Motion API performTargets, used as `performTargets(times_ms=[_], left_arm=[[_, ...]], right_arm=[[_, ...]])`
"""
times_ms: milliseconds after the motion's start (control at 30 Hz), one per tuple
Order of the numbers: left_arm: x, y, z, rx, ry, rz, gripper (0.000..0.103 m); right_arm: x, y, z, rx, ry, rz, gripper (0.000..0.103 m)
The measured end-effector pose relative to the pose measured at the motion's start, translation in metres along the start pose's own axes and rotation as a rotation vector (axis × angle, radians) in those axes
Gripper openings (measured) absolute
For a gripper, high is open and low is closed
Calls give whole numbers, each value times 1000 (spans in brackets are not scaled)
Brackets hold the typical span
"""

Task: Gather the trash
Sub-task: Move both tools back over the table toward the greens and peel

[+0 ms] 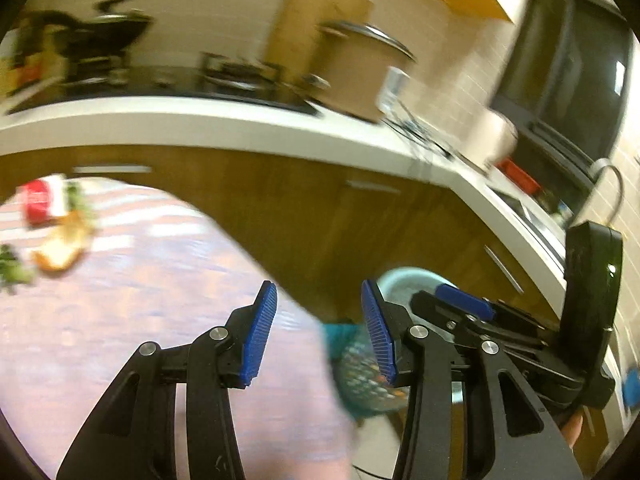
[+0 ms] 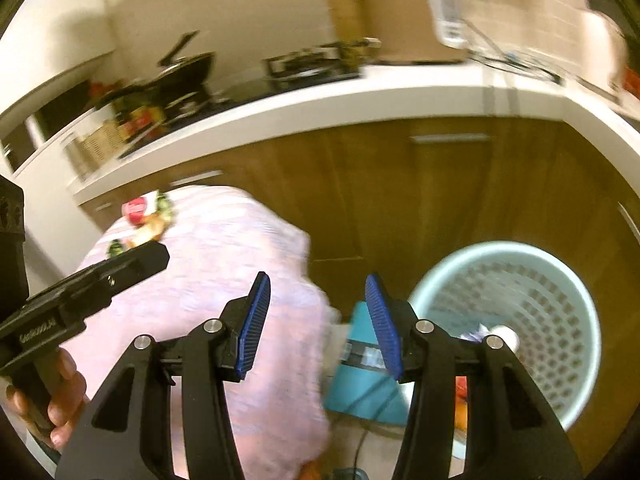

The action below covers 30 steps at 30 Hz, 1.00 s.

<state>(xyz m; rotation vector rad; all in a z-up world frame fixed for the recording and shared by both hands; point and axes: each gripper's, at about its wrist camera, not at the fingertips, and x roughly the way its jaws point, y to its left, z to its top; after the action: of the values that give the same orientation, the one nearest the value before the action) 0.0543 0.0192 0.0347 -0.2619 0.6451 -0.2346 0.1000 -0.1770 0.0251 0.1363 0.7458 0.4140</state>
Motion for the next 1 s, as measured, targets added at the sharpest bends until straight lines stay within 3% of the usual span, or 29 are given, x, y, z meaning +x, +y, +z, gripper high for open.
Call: performTargets(times_ms=[267,467,733,900,967,1000], left_arm=[[-59,111,15,-187,-109,296,43],[-70,190,22,-315,-104,438,43],[-22,269,19,-446,52,488,43],[-5,280,18,-451,57,522,44],[-1,276,19,-413,54,541,38],[1,274,19,-391,54,557,28]], right_arm=[[43,97,24,-149,11,96,46],[78,163,35,-249,14,170,44],[136,204,34,-317,90,192,41],[159,216,33,-374,140,198,41],[170,221,33,-383,173,216,44],[175,224,32,-386,187,220,50]])
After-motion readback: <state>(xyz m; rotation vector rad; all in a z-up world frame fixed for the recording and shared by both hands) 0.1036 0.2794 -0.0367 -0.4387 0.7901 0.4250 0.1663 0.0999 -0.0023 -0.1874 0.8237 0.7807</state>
